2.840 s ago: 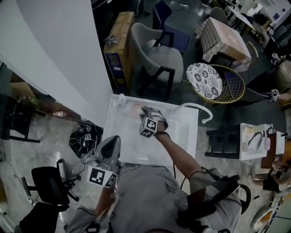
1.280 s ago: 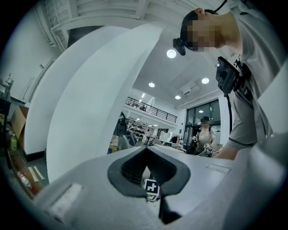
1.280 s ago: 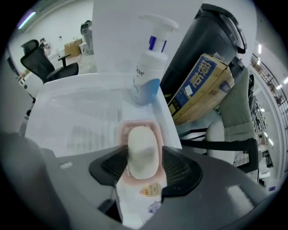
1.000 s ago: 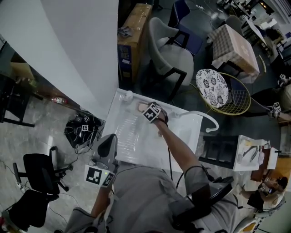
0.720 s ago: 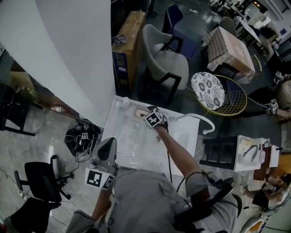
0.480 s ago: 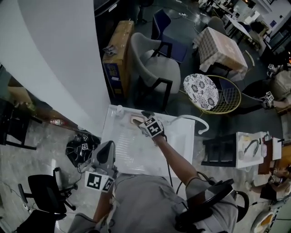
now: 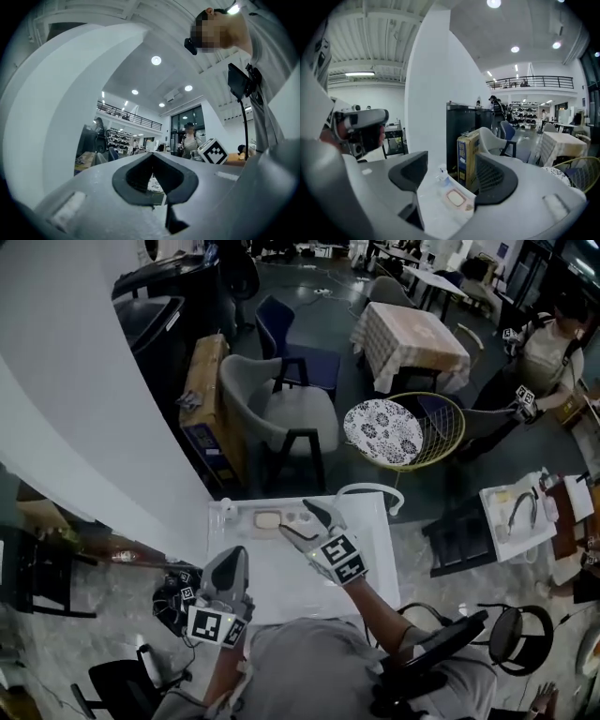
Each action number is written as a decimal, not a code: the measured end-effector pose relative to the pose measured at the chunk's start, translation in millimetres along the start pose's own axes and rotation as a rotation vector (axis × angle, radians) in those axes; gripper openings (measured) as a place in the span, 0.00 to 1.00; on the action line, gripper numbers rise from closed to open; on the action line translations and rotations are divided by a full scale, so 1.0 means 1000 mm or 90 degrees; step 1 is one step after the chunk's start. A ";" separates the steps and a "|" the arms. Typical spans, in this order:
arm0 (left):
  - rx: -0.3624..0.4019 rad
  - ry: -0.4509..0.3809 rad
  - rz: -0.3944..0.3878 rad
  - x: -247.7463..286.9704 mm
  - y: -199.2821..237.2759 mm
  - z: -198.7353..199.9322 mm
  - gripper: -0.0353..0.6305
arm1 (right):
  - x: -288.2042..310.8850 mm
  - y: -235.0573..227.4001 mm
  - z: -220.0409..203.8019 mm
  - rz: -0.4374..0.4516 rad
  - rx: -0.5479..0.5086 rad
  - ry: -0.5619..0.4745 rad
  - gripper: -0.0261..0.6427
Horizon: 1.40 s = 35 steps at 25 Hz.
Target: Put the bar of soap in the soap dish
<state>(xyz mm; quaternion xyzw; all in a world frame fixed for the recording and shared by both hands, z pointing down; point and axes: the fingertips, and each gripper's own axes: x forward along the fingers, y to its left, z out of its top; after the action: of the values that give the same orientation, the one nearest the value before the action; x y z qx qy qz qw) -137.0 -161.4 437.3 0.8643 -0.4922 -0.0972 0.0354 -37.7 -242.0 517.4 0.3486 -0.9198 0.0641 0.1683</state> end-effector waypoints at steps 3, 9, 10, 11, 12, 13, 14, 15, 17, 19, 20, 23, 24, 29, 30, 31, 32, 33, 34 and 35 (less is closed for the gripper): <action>0.008 -0.008 -0.049 0.015 -0.024 0.007 0.05 | -0.041 -0.005 0.006 -0.027 0.019 -0.026 0.50; 0.027 -0.013 -0.101 0.029 -0.049 0.011 0.05 | -0.108 -0.027 -0.006 -0.113 0.068 -0.087 0.46; 0.030 -0.013 -0.103 0.030 -0.051 0.010 0.05 | -0.117 -0.032 -0.008 -0.128 0.076 -0.101 0.46; 0.033 -0.013 -0.104 0.030 -0.053 0.010 0.05 | -0.126 -0.035 -0.009 -0.141 0.083 -0.114 0.46; 0.034 -0.015 -0.104 0.031 -0.053 0.011 0.05 | -0.132 -0.038 -0.008 -0.152 0.087 -0.123 0.45; 0.035 -0.016 -0.104 0.032 -0.054 0.011 0.05 | -0.137 -0.039 -0.006 -0.162 0.088 -0.130 0.44; 0.035 -0.017 -0.104 0.032 -0.054 0.012 0.05 | -0.140 -0.040 -0.005 -0.168 0.086 -0.134 0.43; 0.034 -0.018 -0.103 0.031 -0.055 0.012 0.05 | -0.141 -0.039 -0.005 -0.171 0.085 -0.134 0.43; 0.029 -0.018 -0.099 0.029 -0.056 0.011 0.05 | -0.140 -0.038 -0.008 -0.166 0.085 -0.126 0.43; 0.022 -0.015 -0.095 0.026 -0.058 0.007 0.05 | -0.140 -0.037 -0.012 -0.160 0.088 -0.121 0.43; 0.019 -0.013 -0.094 0.025 -0.059 0.005 0.05 | -0.141 -0.037 -0.012 -0.157 0.088 -0.122 0.43; 0.015 -0.013 -0.086 0.023 -0.059 0.003 0.05 | -0.143 -0.038 -0.005 -0.158 0.086 -0.124 0.43; 0.015 -0.013 -0.083 0.022 -0.058 0.004 0.05 | -0.144 -0.039 -0.004 -0.157 0.087 -0.123 0.43; 0.014 -0.013 -0.066 0.018 -0.058 0.003 0.05 | -0.144 -0.037 -0.010 -0.142 0.088 -0.123 0.37; 0.014 -0.013 -0.063 0.017 -0.057 0.003 0.05 | -0.145 -0.036 -0.007 -0.141 0.084 -0.132 0.32; 0.014 -0.012 -0.061 0.016 -0.056 0.003 0.05 | -0.145 -0.035 -0.002 -0.139 0.077 -0.143 0.21; 0.015 -0.012 -0.059 0.016 -0.054 0.002 0.05 | -0.145 -0.033 0.002 -0.135 0.067 -0.154 0.04; 0.015 -0.011 -0.058 0.016 -0.052 0.002 0.05 | -0.144 -0.031 0.005 -0.128 0.058 -0.159 0.04; 0.016 -0.009 -0.056 0.016 -0.051 0.002 0.05 | -0.143 -0.028 0.007 -0.122 0.050 -0.160 0.04; 0.015 -0.008 -0.055 0.016 -0.050 0.001 0.05 | -0.141 -0.027 0.006 -0.116 0.047 -0.159 0.04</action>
<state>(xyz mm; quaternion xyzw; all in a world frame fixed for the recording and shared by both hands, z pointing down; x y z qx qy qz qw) -87.0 -149.8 426.2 0.8844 -0.4561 -0.0980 0.0177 77.1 -176.3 461.5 0.4415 -0.8953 0.0382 0.0450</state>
